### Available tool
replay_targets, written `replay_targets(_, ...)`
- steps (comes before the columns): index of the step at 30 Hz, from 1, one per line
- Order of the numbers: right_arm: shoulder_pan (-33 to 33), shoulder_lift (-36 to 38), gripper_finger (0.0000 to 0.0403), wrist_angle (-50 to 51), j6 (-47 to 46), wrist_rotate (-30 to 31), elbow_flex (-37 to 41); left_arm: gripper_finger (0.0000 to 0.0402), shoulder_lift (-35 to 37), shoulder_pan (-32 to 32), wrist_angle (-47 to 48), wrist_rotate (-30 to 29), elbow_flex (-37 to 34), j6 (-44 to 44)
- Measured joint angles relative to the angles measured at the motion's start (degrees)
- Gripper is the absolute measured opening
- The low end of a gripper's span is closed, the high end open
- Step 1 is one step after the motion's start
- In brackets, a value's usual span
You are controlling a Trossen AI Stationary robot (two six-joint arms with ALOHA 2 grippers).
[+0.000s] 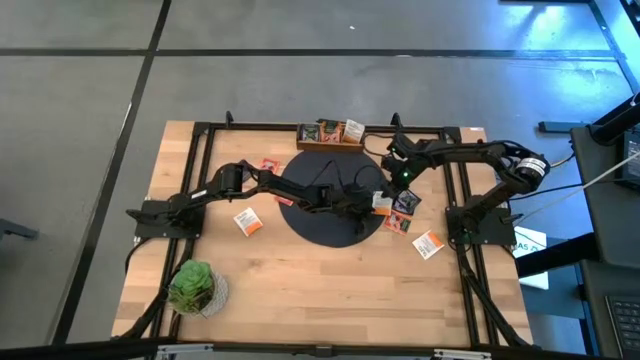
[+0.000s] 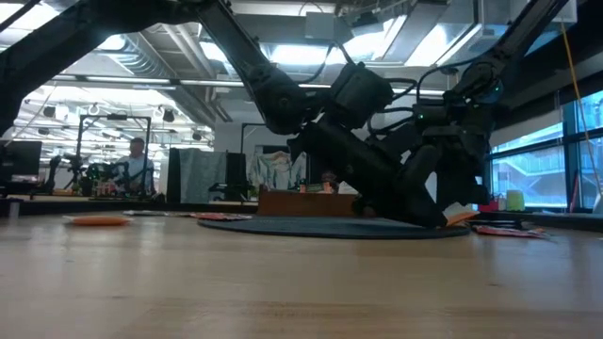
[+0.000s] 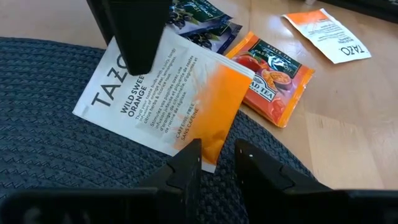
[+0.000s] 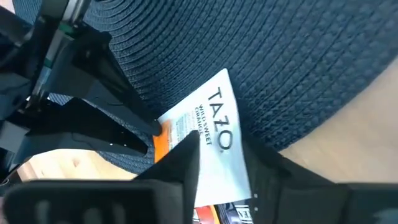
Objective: Pick & Place Tea
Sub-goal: Put the white tea bag into the right section of the wooden organizer
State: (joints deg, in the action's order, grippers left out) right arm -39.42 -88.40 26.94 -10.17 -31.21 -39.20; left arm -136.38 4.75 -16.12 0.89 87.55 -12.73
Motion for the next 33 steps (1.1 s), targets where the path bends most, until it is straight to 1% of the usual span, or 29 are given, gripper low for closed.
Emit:
replay_targets(7, -0.81, 0.00, 0.0018, -0.02, 0.53, 0.05, 0.00, 0.0095, 0.00, 0.00, 0.03, 0.31, 0.00, 0.02)
replay_targets(8, -0.81, 0.00, 0.0010, -0.04, 1.27, 0.05, 0.00, 0.0095, 0.05, 0.04, -0.01, 0.68, 0.00, -0.05)
replay_targets(13, -0.82, 1.58, 0.0005, 0.40, 1.52, 0.00, -1.04, 0.0095, 2.87, 1.21, 2.08, 5.49, -0.37, -1.06)
replay_targets(16, -1.14, 3.92, 0.0005, 1.24, 1.58, 0.05, -4.26, 0.0095, 7.38, 3.19, 3.95, 8.12, -0.25, 0.60)
replay_targets(18, -1.56, 5.34, 0.0004, 0.81, 1.65, 1.08, -7.47, 0.0095, 11.00, 4.86, 6.38, 8.35, -0.13, 2.52)
replay_targets(20, -1.88, 5.75, 0.0003, 0.14, 1.88, 5.28, -11.61, 0.0095, 14.13, 6.31, 8.92, 8.08, -0.13, 5.70)
replay_targets(22, -2.10, 5.67, 0.0003, -0.24, 4.41, 10.60, -15.84, 0.0095, 17.30, 7.96, 12.09, 7.81, -0.20, 8.99)
replay_targets(25, -2.07, 4.63, 0.0002, -2.39, 9.39, 16.44, -21.39, 0.0095, 21.45, 11.16, 14.84, 8.72, -0.71, 9.92)
replay_targets(28, -2.18, 3.04, 0.0002, -4.92, 12.26, 19.34, -25.68, 0.0095, 25.36, 14.64, 14.49, 11.67, -4.97, 9.02)
replay_targets(31, -2.76, 0.37, 0.0002, -7.17, 13.85, 20.18, -28.11, 0.0095, 29.87, 17.06, 11.09, 15.68, -11.12, 5.42)
replay_targets(33, -3.33, -1.96, 0.0002, -7.97, 14.24, 20.20, -28.69, 0.0095, 33.09, 17.75, 8.09, 17.27, -15.38, 3.71)
